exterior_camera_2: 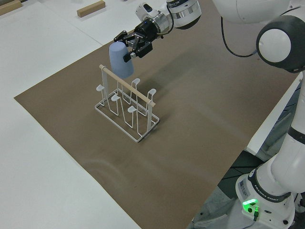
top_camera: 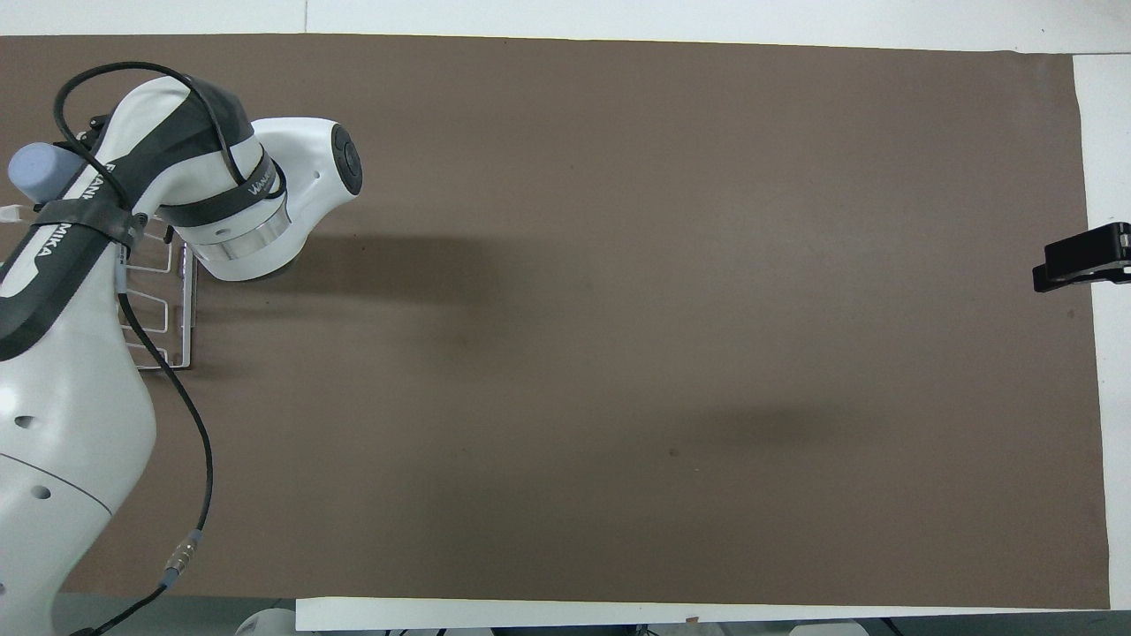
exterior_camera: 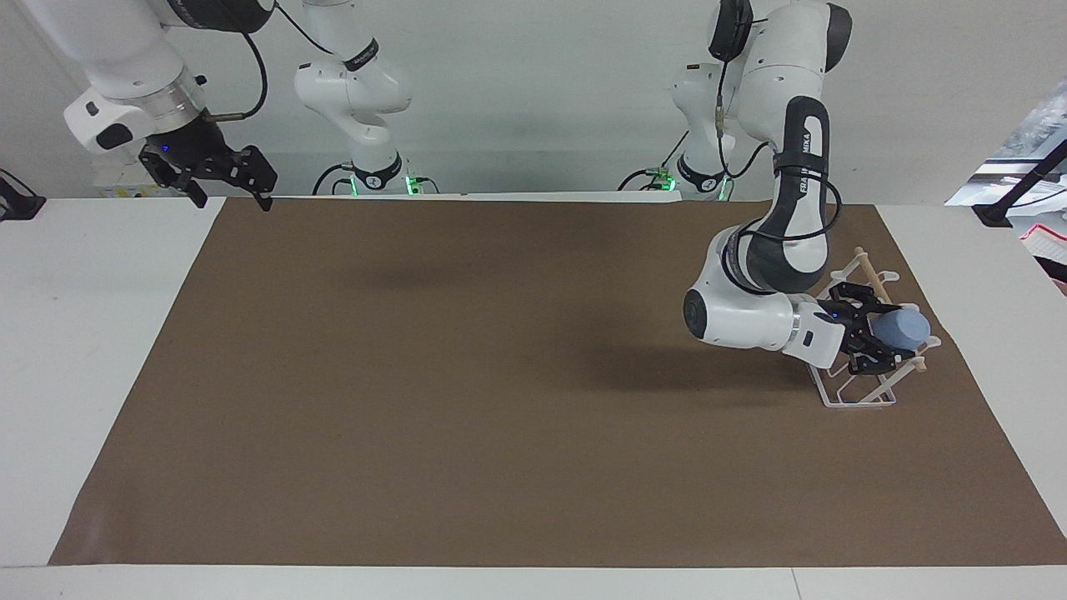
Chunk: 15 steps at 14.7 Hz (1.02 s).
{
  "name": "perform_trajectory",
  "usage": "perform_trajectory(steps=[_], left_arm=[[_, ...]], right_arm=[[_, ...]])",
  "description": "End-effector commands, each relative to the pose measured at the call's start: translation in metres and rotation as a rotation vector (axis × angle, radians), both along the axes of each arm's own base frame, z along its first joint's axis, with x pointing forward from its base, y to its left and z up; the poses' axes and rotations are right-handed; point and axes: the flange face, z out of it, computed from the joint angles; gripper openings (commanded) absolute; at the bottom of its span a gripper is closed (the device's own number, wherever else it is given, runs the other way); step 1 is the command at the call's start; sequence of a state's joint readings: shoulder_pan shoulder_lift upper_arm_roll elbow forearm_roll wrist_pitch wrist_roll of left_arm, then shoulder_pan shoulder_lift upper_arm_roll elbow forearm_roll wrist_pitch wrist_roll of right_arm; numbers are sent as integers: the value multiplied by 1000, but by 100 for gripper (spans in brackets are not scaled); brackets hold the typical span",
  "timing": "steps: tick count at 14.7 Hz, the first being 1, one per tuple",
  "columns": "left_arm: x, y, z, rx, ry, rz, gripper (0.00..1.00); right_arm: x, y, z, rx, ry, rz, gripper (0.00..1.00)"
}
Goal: Hang cup on cup holder
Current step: 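Carry the cup with the left gripper and hang it on the rack peg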
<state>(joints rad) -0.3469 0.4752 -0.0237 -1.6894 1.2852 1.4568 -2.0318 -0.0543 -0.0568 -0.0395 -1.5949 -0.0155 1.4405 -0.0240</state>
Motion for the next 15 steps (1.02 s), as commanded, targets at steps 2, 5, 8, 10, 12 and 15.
perform_trajectory(steps=[2, 5, 8, 10, 12, 15], left_arm=[[9, 0, -17, -65, 13, -35, 99], [20, 7, -1, -88, 27, -68, 100], [11, 2, 23, -74, 16, -3, 100], [6, 4, 59, -116, 61, -16, 100], [-12, 6, 113, -309, 165, -45, 100], [-33, 36, 158, -470, 379, -119, 100]], right_arm=[[2, -1, 2, -13, 7, 21, 100], [3, 1, 2, -20, 17, 27, 100], [7, 2, 2, -29, 27, 30, 100], [5, 3, 0, -29, 35, 36, 100], [2, 4, 0, -24, 50, 42, 100], [1, 1, 1, -25, 44, 33, 100]])
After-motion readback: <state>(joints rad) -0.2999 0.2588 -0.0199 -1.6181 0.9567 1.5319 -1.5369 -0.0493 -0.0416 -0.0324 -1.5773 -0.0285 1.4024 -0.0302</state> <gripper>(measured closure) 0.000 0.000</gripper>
